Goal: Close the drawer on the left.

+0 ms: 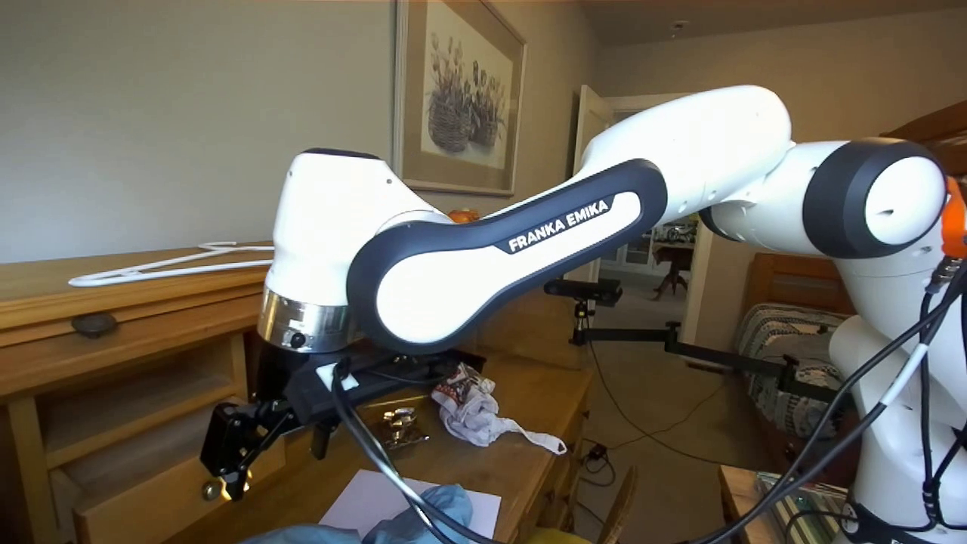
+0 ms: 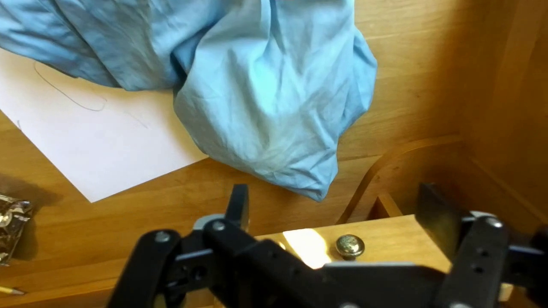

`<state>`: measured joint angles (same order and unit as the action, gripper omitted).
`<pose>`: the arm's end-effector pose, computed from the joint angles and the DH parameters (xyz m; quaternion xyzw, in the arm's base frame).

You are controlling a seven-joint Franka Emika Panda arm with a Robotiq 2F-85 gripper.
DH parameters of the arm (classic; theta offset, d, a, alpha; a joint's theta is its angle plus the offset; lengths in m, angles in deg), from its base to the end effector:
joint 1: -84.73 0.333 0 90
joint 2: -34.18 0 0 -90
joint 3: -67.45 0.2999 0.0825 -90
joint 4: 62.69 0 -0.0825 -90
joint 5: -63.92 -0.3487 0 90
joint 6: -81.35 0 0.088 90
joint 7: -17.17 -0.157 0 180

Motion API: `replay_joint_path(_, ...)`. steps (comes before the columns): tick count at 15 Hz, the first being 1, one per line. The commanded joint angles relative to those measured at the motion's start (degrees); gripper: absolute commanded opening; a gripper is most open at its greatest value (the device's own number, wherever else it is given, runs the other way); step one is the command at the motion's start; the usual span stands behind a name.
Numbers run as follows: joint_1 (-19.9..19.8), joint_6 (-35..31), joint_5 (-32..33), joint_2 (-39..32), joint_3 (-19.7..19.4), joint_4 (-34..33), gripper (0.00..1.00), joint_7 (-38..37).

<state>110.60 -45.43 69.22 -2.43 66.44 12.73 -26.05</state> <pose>0.6591 0.3008 0.3412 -0.9817 0.1332 -0.1316 0.0343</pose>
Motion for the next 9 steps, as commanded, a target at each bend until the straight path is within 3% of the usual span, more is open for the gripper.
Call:
replay_joint_path(1, 0.34, -5.08, 3.53, -2.55, -0.47, -1.70, 1.00, -1.70)
replay_joint_path(6, 1.47, -11.67, 6.84, -5.40, -2.63, -2.45, 1.00, -2.78)
replay_joint_path(9, 1.87, -15.16, 9.37, -7.12, -3.48, -3.17, 1.00, 0.17)
